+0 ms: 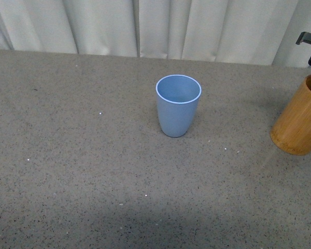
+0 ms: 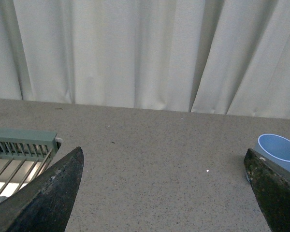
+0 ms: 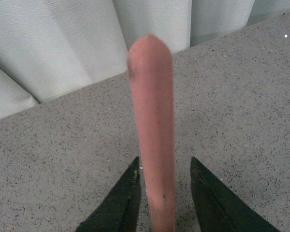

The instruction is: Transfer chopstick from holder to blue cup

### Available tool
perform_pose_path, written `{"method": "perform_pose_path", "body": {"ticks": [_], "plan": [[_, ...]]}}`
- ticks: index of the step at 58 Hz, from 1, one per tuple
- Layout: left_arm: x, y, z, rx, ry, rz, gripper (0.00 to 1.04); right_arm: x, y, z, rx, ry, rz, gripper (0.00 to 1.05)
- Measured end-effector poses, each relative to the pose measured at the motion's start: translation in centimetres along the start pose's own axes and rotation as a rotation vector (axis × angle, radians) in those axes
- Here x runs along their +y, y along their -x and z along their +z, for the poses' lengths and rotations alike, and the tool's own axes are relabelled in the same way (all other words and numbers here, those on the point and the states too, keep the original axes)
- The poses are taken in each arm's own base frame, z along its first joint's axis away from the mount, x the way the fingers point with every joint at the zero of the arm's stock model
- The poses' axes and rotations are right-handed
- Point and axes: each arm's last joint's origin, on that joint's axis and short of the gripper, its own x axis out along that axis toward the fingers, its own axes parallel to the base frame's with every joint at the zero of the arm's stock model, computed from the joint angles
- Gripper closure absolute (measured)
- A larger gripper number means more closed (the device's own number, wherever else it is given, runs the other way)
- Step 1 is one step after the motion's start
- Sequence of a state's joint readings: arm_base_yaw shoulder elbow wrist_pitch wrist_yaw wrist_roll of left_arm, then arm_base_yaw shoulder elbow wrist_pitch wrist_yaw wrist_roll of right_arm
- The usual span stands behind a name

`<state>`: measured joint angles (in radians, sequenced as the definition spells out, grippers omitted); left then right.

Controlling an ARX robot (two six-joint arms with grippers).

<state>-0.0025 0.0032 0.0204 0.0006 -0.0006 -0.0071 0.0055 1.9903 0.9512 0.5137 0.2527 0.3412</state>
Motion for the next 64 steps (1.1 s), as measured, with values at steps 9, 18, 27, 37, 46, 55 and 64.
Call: {"method": "perform_pose_path", "body": {"ticks": [9, 18, 27, 37, 46, 55, 64], "plan": [[0.0, 0.0, 0.0, 0.000, 0.000, 0.000, 0.07, 0.0, 0.0, 0.0, -0.003, -0.002, 0.008, 0.98], [0.0, 0.0, 0.0, 0.000, 0.000, 0.000, 0.07, 0.1, 0.0, 0.1, -0.012, -0.007, 0.015, 1.03], [0.0, 0.0, 0.0, 0.000, 0.000, 0.000, 0.07, 0.1, 0.1, 0.3, -0.019, -0.014, 0.027, 1.03], [0.0, 0.0, 0.0, 0.000, 0.000, 0.000, 0.07, 0.2, 1.1, 1.2, -0.051, -0.036, 0.048, 1.03], [0.0, 0.0, 0.0, 0.000, 0.000, 0.000, 0.07, -0.1, 2.6, 2.6, -0.096, -0.058, 0.073, 1.03], [0.0, 0.0, 0.0, 0.000, 0.000, 0.000, 0.07, -0.8, 3.8, 3.8, -0.143, -0.073, 0.074, 1.03], [0.0, 0.0, 0.0, 0.000, 0.000, 0.000, 0.07, -1.5, 5.1, 5.6, -0.200, -0.091, 0.067, 1.03]]}}
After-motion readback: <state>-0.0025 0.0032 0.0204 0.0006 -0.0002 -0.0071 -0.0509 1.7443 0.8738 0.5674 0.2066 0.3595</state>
